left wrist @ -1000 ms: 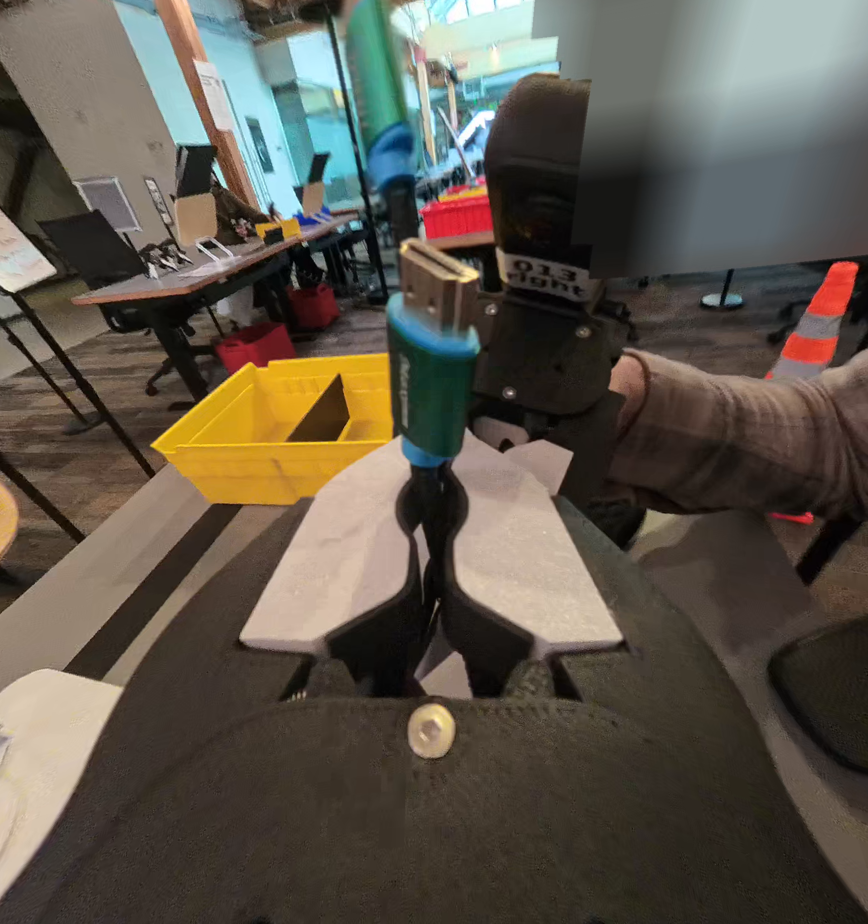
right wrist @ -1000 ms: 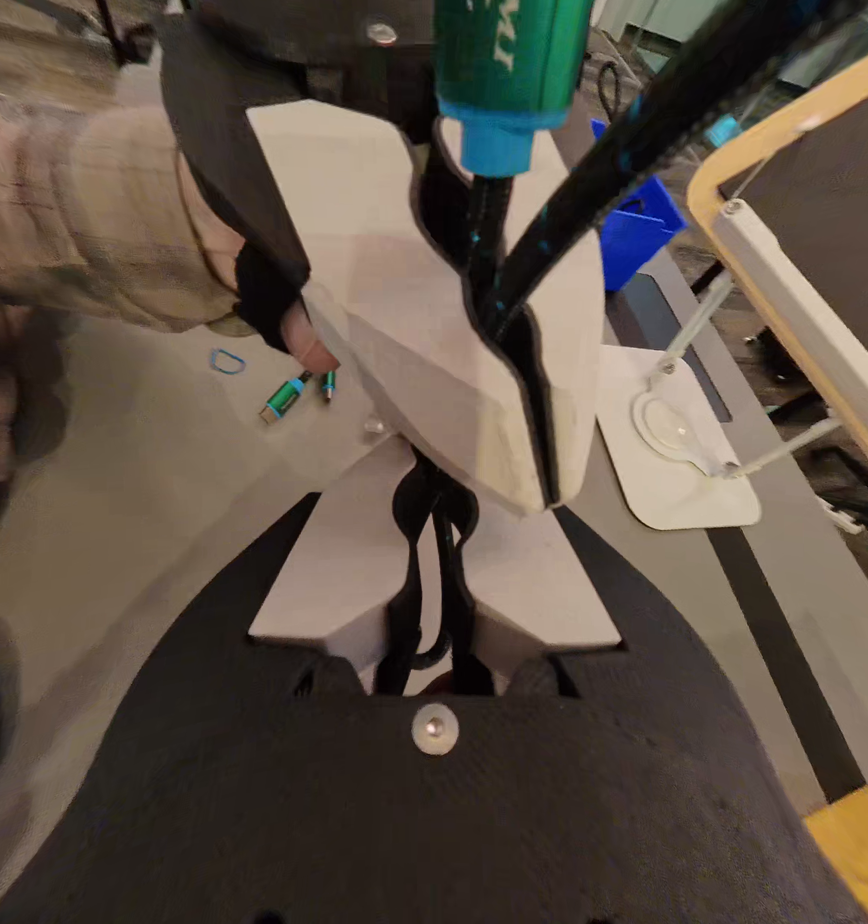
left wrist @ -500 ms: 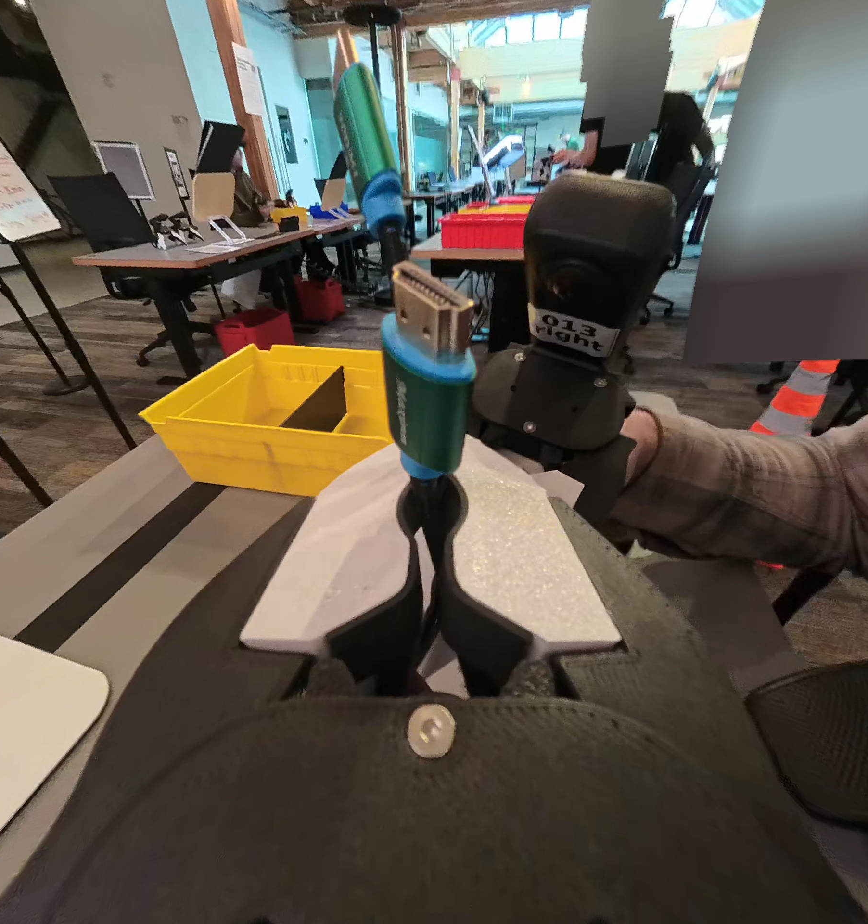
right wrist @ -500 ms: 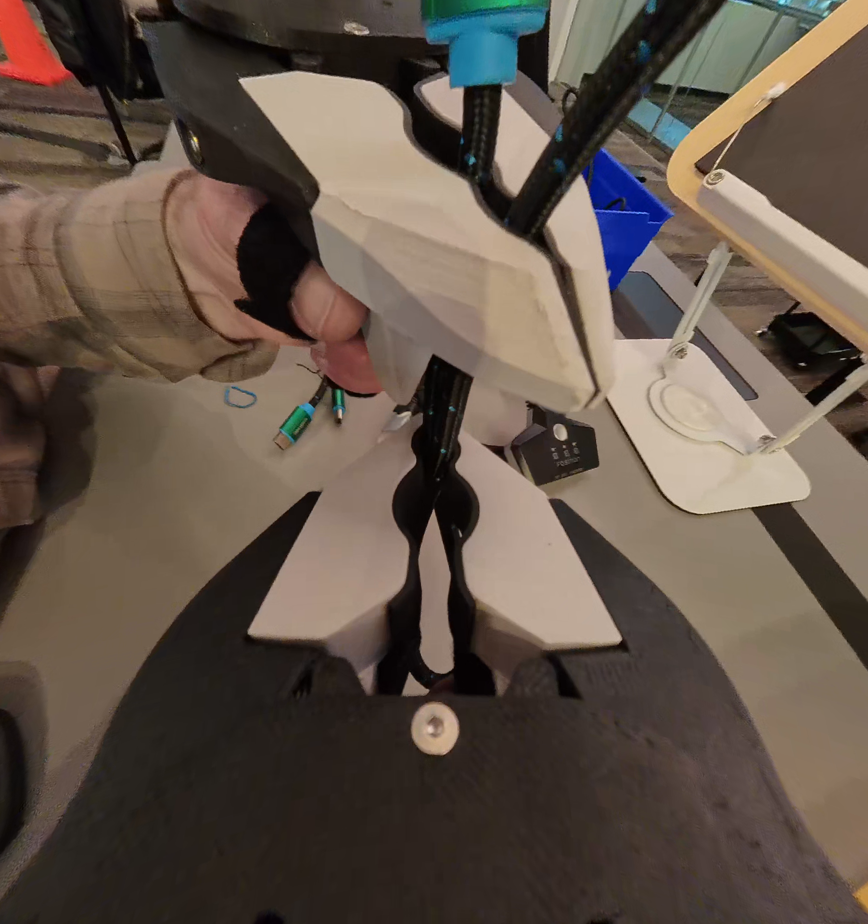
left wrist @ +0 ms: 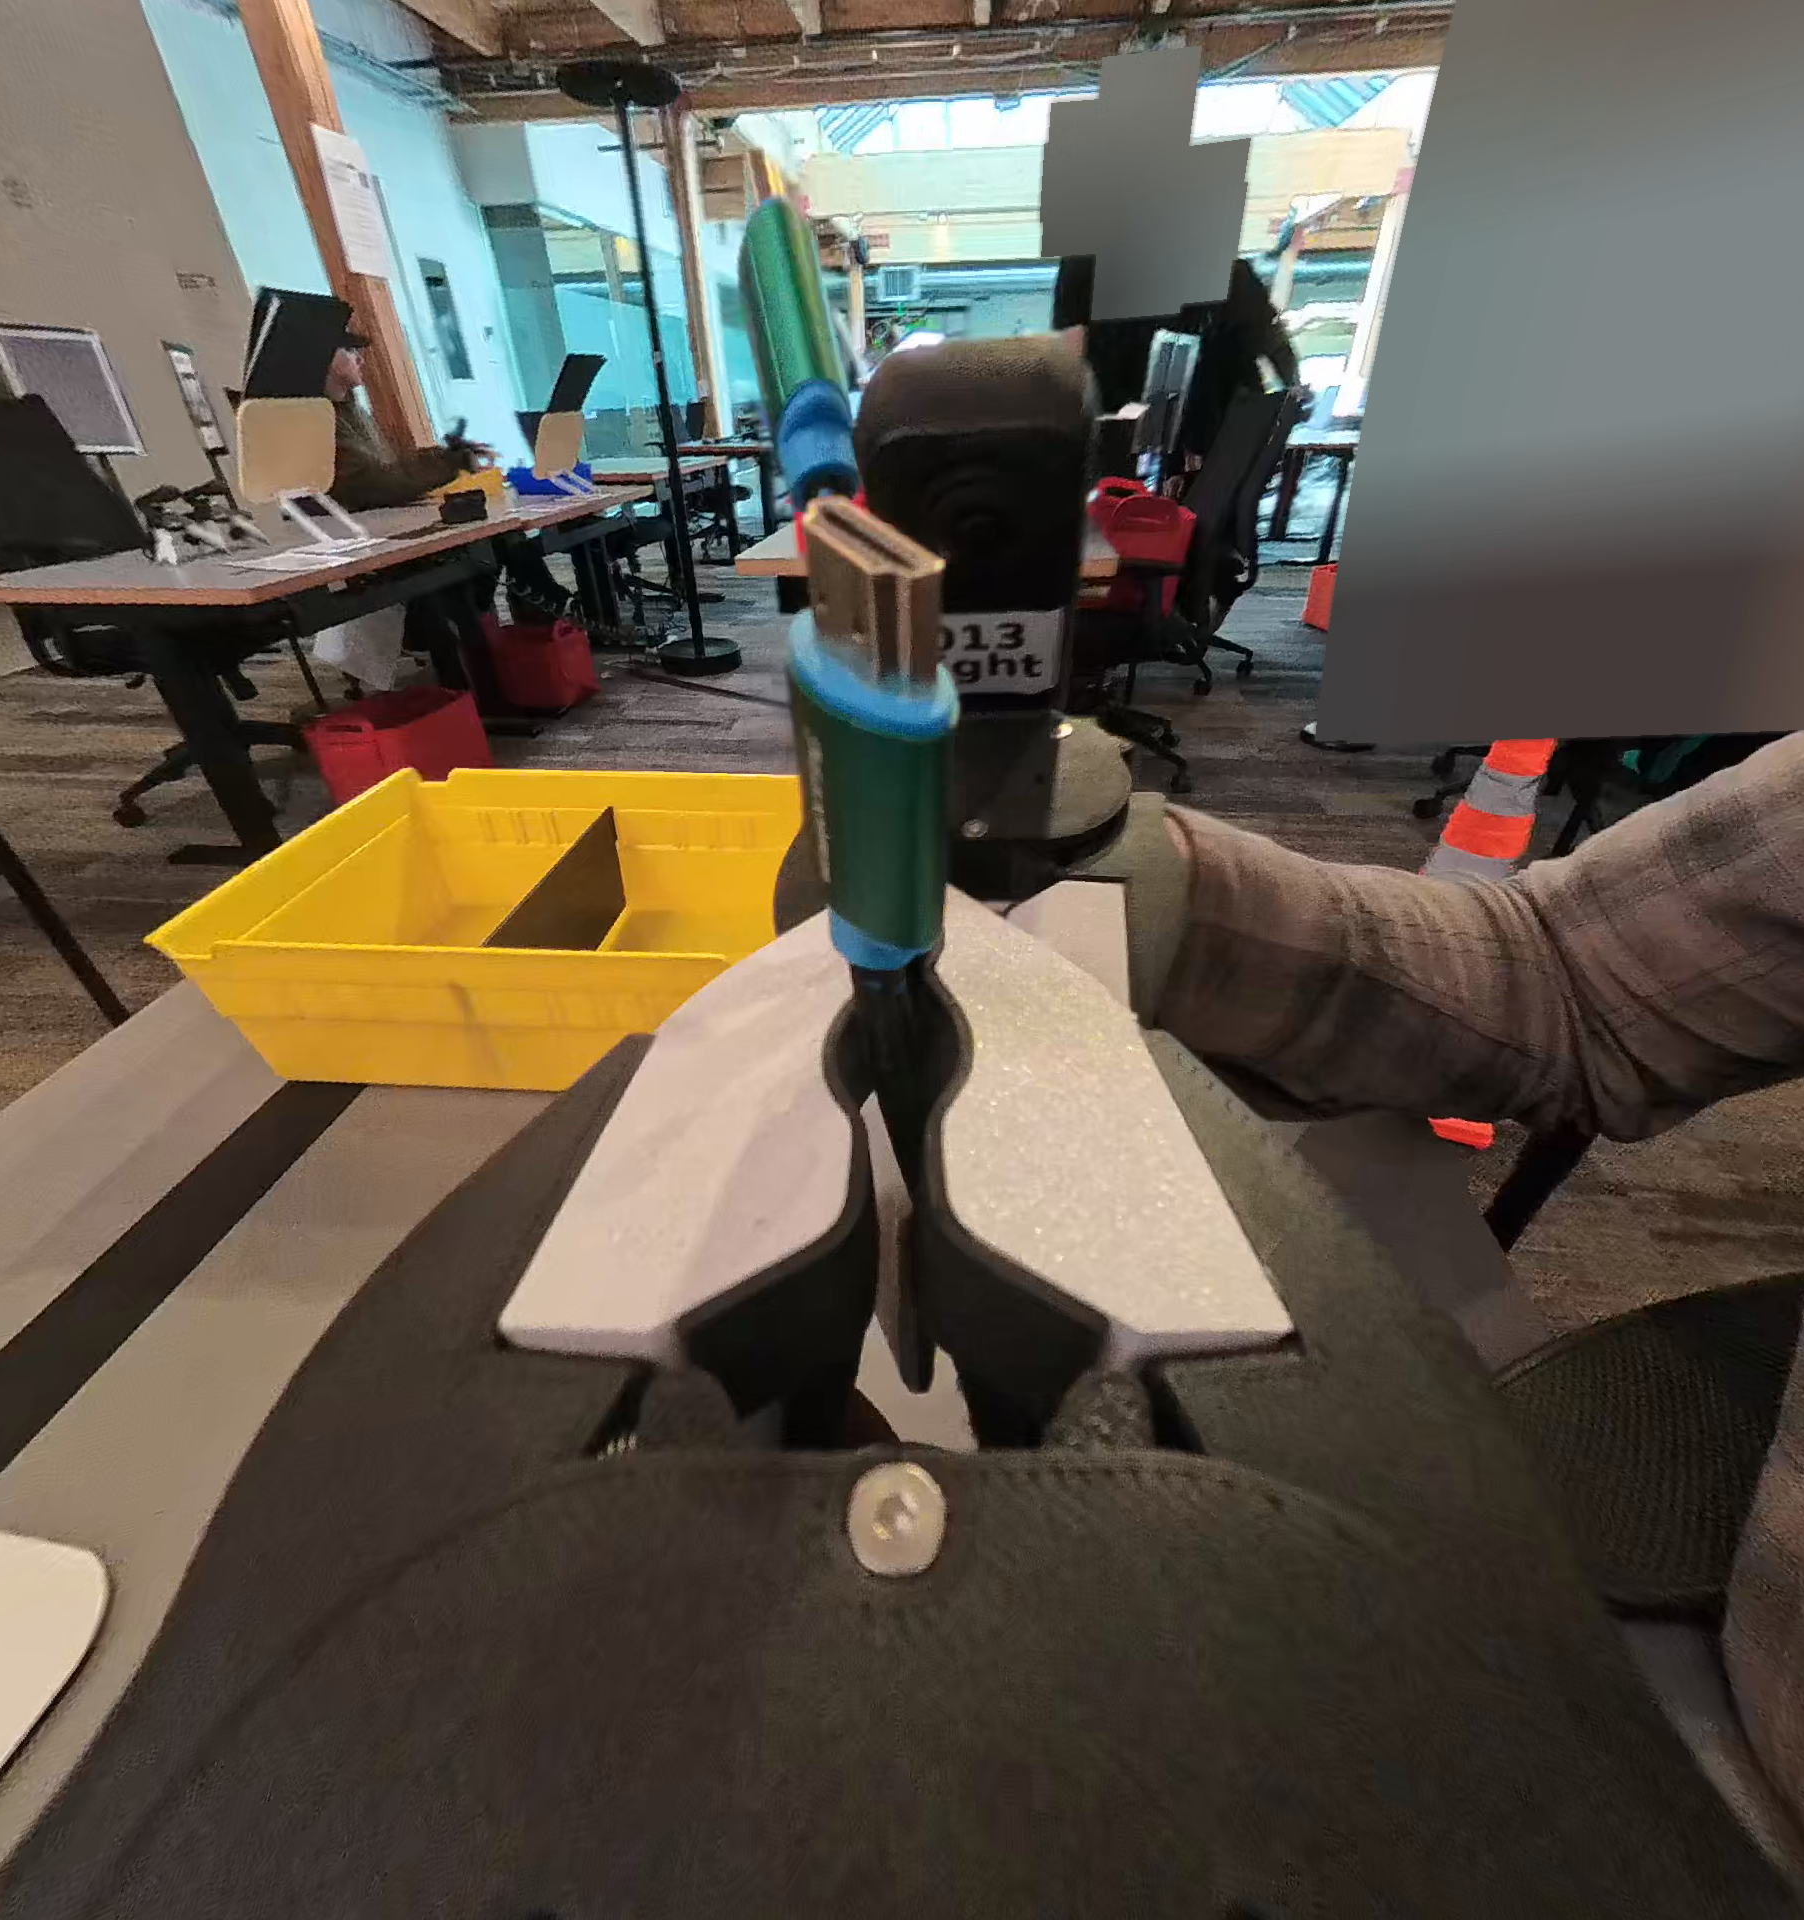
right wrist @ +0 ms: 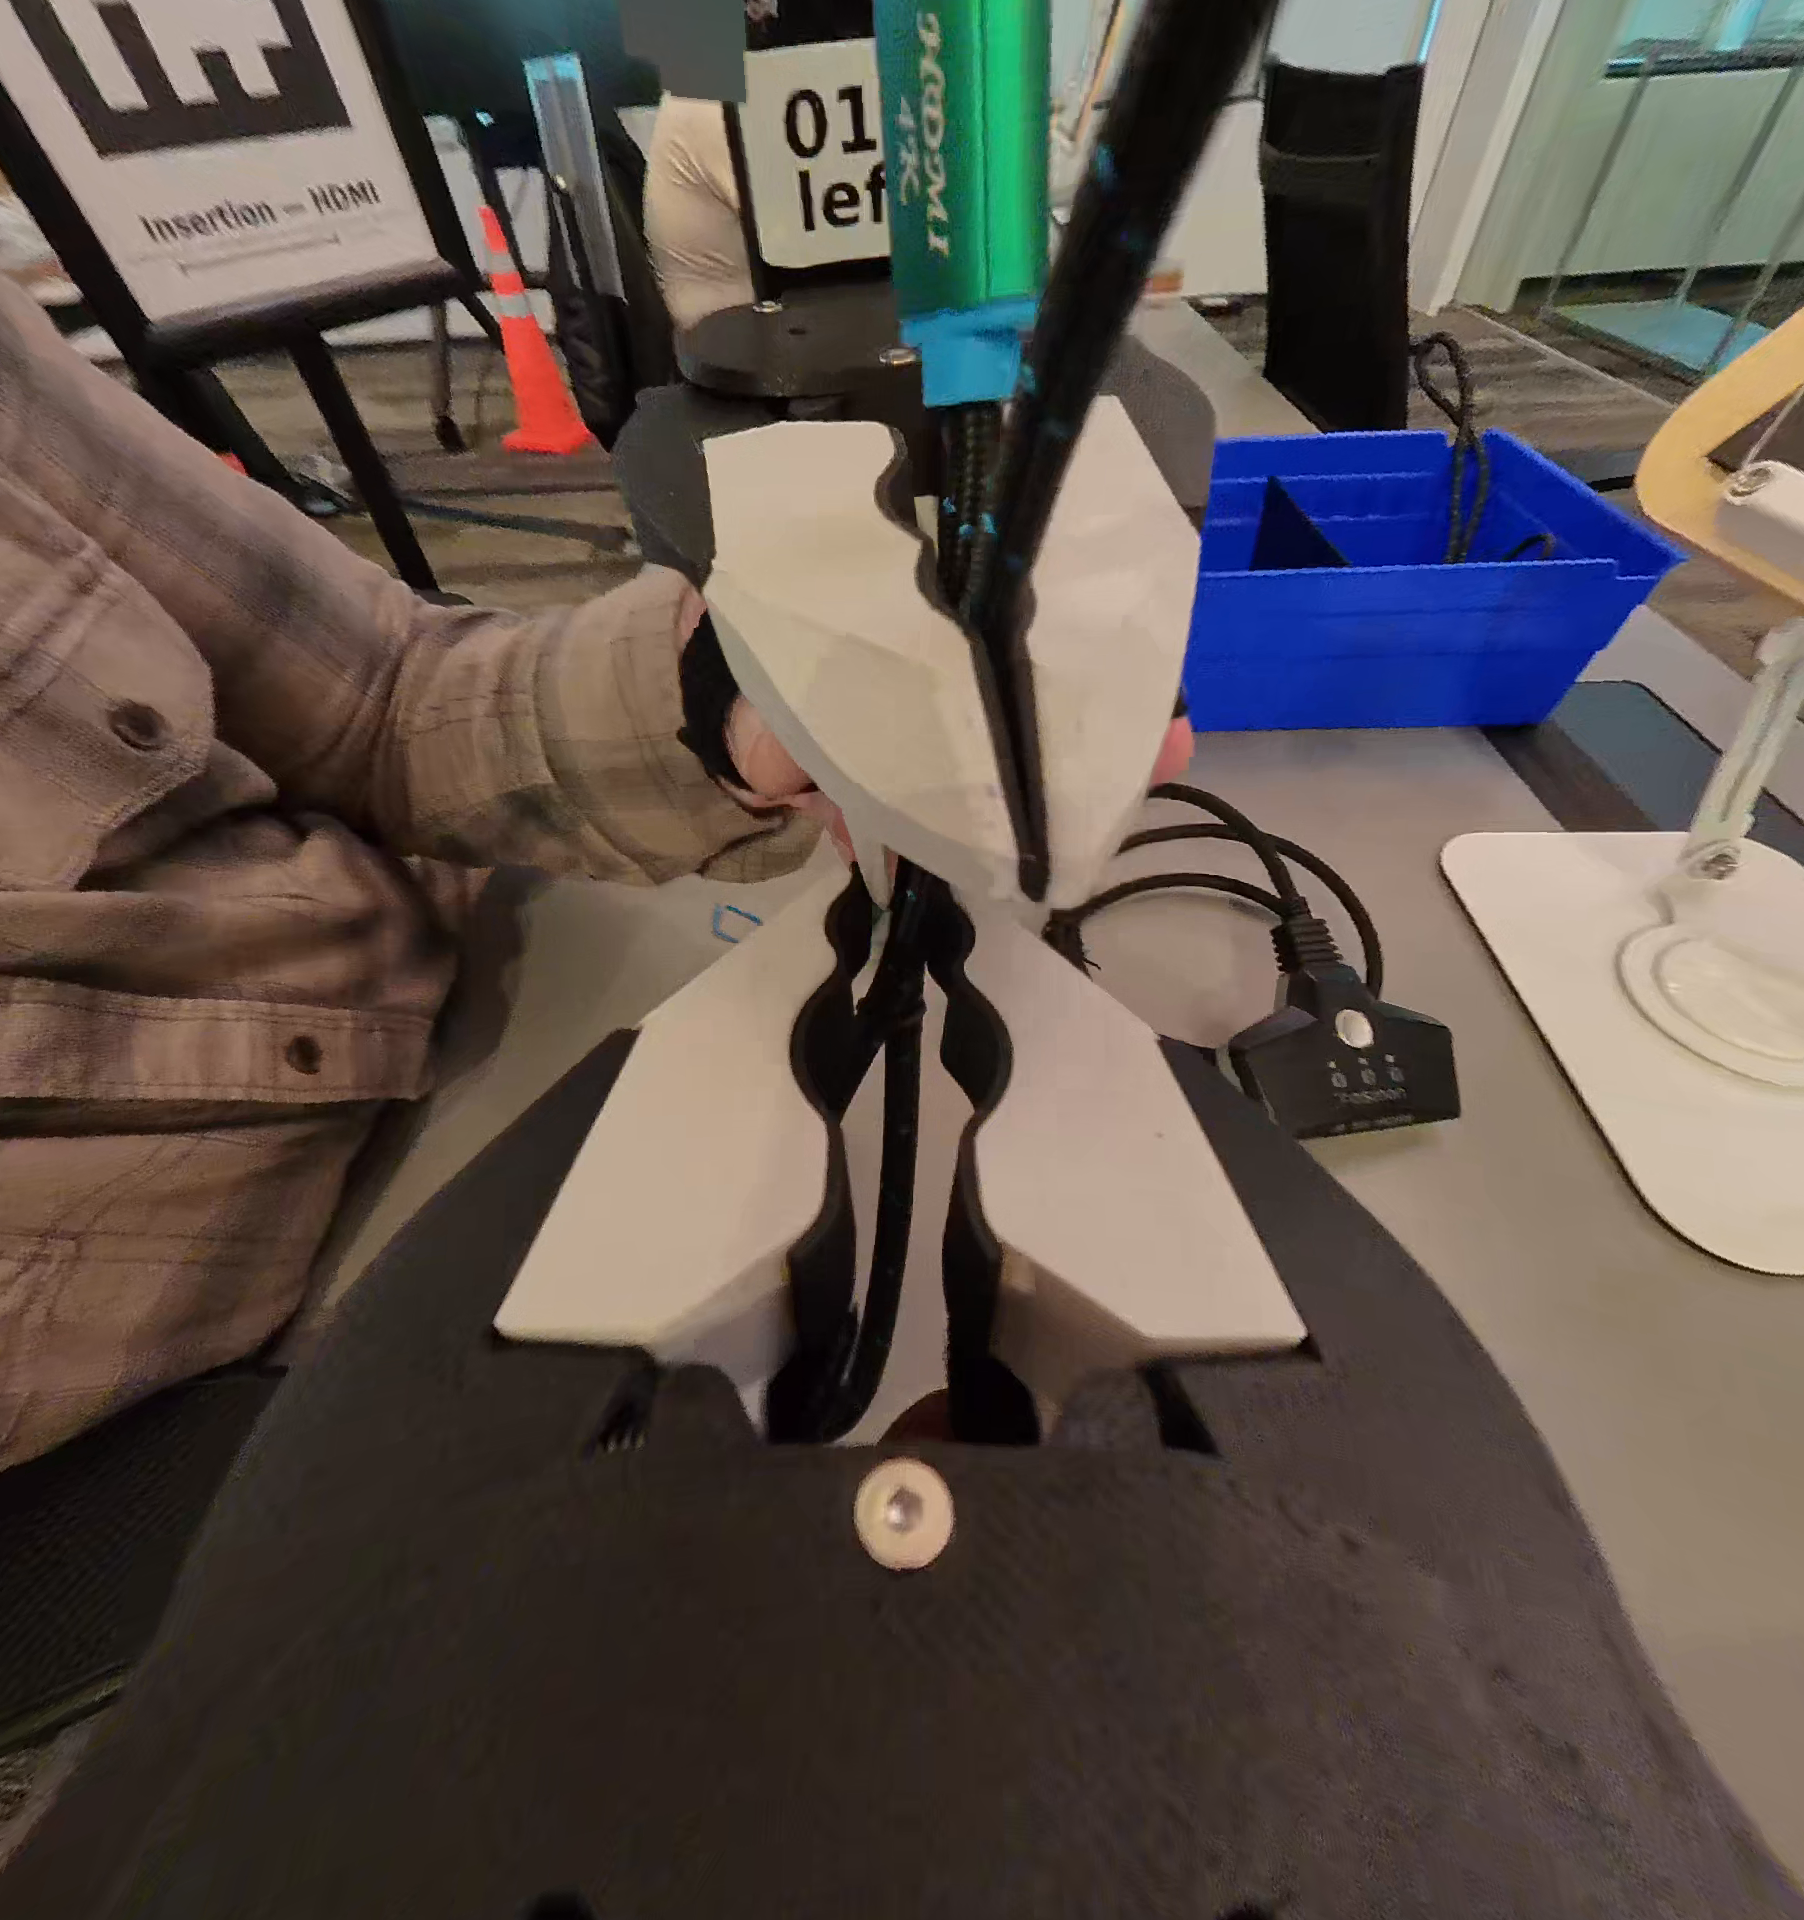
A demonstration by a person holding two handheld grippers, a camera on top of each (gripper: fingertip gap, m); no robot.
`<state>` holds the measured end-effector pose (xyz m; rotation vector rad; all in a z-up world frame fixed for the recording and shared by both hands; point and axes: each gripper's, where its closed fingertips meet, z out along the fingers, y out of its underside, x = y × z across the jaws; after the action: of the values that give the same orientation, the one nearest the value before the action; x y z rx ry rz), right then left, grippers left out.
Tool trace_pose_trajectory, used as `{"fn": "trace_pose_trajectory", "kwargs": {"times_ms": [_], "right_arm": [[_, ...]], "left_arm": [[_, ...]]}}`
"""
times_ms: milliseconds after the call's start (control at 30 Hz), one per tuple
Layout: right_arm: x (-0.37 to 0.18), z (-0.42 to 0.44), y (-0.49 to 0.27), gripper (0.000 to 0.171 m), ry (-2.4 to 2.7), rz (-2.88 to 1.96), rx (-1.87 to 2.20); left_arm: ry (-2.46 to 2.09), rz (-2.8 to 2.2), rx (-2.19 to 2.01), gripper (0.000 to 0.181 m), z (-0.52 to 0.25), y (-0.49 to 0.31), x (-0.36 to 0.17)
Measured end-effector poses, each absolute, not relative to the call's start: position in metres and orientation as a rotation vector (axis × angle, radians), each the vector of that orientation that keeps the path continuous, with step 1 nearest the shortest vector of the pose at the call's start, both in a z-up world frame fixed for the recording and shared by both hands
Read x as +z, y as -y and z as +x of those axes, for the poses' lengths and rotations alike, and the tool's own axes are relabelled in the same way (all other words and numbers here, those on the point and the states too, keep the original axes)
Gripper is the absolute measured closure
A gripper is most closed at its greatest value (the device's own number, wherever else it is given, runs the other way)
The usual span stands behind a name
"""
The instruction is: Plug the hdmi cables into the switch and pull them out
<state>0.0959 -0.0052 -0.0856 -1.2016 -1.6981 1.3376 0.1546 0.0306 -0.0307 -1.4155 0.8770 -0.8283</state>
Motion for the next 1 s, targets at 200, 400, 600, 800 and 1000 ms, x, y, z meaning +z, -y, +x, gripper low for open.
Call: {"fn": "trace_pose_trajectory", "kwargs": {"times_ms": [200,400,600,800,1000], "right_arm": [[-0.091,0.102,0.008,0.163,1.725,-1.193,1.353],[-0.106,0.104,0.001,0.164,1.837,-1.21,1.015],[-0.114,0.103,-0.015,0.167,1.806,-1.24,0.687],[-0.113,0.106,-0.025,0.167,1.706,-1.242,0.613],[-0.103,0.114,-0.027,0.167,1.605,-1.224,0.71]], "left_arm": [[-0.907,-1.378,-0.91,0.181,0.158,-0.023,-0.028],[-0.985,-1.369,-0.878,0.18,0.166,-0.017,-0.037],[-0.862,-1.375,-0.793,0.181,0.158,-0.027,-0.027],[-0.747,-1.381,-0.788,0.181,0.154,-0.033,-0.02],[-0.692,-1.374,-0.82,0.181,0.153,-0.033,-0.012]]}}
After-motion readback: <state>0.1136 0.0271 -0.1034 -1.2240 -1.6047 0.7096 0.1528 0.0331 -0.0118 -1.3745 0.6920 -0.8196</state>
